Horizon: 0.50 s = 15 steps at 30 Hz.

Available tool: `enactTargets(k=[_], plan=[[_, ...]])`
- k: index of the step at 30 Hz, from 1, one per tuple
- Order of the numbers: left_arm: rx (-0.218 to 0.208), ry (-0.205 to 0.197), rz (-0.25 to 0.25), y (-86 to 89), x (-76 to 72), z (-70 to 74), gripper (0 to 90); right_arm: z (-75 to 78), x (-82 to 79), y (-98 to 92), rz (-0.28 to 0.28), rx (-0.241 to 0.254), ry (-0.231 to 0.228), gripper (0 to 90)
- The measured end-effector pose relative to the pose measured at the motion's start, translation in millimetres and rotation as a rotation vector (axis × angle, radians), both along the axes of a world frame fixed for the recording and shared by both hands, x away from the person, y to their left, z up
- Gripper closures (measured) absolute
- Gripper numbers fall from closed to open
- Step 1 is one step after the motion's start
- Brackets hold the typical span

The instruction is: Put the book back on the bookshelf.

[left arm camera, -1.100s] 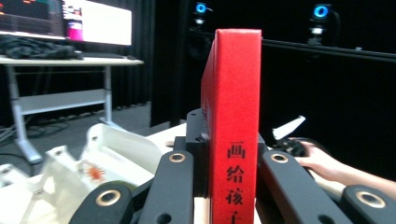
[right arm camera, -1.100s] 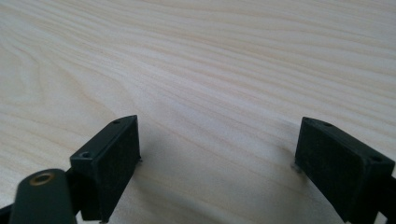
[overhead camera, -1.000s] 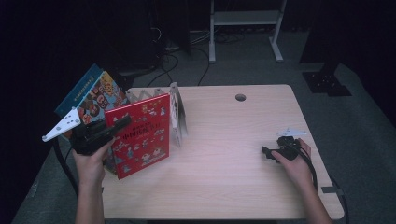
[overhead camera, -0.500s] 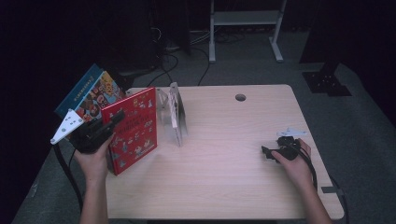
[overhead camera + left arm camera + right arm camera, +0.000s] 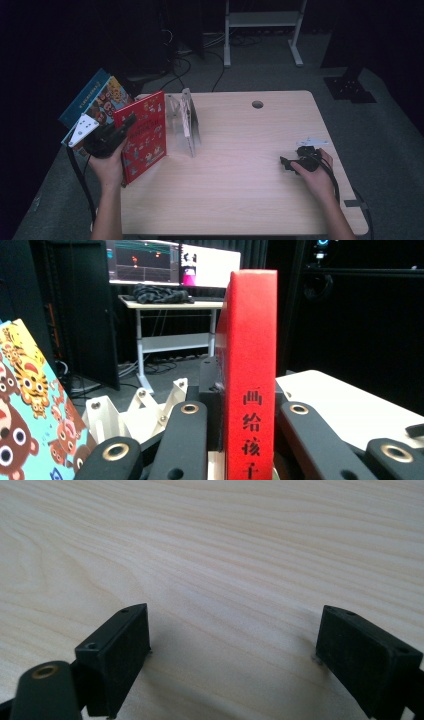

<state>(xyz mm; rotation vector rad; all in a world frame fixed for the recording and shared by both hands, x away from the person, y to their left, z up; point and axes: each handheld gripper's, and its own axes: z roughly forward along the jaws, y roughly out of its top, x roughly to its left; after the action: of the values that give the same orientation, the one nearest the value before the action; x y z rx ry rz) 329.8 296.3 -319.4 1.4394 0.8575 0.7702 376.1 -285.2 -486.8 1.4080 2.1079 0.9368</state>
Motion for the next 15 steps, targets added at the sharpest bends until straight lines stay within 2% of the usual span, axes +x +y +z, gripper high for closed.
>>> enactTargets(k=[6,15], plan=[[0.017,-0.016,0.032,-1.3,9.5,-0.4,80.1,0.0,-0.1,0.1,-0.001,0.0,0.0,12.9],[-0.006,-0.032,0.064,1.9,31.5,1.2,80.1,0.0,-0.1,0.1,-0.001,0.0,0.0,12.9]])
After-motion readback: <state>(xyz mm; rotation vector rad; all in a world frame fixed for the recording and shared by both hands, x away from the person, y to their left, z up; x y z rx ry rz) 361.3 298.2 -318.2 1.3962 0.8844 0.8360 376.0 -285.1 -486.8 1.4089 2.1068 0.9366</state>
